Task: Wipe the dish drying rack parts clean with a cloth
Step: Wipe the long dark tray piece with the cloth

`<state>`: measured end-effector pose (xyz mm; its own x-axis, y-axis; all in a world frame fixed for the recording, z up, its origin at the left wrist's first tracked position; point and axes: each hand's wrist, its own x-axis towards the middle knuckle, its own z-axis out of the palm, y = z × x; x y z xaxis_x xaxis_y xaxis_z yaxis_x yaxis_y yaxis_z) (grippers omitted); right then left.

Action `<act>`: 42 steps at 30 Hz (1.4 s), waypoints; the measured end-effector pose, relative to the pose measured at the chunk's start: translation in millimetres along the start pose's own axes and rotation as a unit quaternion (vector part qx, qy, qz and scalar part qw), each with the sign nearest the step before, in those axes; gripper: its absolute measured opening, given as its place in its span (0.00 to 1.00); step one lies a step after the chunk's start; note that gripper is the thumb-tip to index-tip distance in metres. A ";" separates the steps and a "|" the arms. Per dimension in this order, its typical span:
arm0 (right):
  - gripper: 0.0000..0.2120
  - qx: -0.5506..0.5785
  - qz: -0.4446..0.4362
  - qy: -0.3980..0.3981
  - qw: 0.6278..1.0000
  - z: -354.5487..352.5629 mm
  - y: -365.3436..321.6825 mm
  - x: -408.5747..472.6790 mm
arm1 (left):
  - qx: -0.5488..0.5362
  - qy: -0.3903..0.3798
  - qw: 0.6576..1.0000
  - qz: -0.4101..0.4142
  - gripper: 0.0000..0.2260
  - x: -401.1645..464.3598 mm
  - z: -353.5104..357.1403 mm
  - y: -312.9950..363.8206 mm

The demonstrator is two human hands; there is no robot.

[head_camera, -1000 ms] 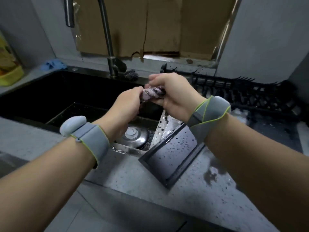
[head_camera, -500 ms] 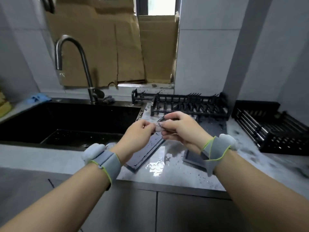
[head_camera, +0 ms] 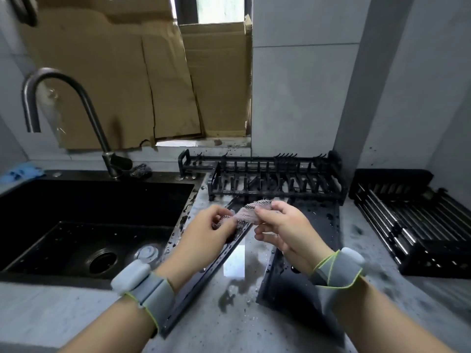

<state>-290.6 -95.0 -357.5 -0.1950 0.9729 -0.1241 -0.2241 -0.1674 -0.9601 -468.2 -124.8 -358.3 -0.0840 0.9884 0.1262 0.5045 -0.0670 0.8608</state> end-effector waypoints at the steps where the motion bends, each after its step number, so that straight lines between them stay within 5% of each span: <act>1: 0.06 -0.005 -0.002 0.007 1.000 1.0 0.8 0.9 | 0.014 -0.007 1.000 0.012 0.01 -1.5 -1.2 -3.1; 7: 0.13 0.015 -0.025 0.009 1.000 1.1 3.9 -13.9 | 0.052 -0.056 0.994 0.077 0.04 -20.1 9.4 1.2; 16: 0.08 0.027 -0.098 -0.026 0.994 0.7 -17.9 -78.9 | -0.094 -0.068 0.986 0.124 0.09 -52.4 12.3 45.9; 20: 0.16 0.001 -0.131 0.020 0.991 -6.0 -24.1 -90.8 | -0.165 -0.075 0.980 0.083 0.13 -55.6 6.6 51.5; 26: 0.10 -0.098 -0.116 0.099 0.983 -15.4 -26.6 -93.9 | -0.241 -0.071 0.967 0.037 0.11 -52.2 10.2 44.5; 29: 0.04 -0.124 -0.103 0.101 0.982 -12.3 -26.8 -92.2 | -0.191 -0.073 0.977 0.064 0.15 -49.7 14.1 40.6; 35: 0.14 -0.111 -0.076 0.063 0.989 -3.2 -18.7 -96.2 | -0.244 -0.100 0.962 0.075 0.15 -49.1 22.2 60.3; 39: 0.06 -0.106 -0.096 0.075 0.987 -11.4 -27.9 -98.4 | -0.252 -0.113 0.958 0.073 0.11 -45.4 11.5 65.1; 42: 0.10 -0.115 -0.092 0.090 0.985 -23.8 -37.2 -96.9 | -0.264 -0.101 0.957 0.061 0.11 -41.6 -9.4 60.1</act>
<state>-240.6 -179.3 -315.7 0.0054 0.9994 0.0353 -0.0127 0.0353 -0.9993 -442.4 -171.2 -307.1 0.1428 0.9714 0.1899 -0.0091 -0.1906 0.9816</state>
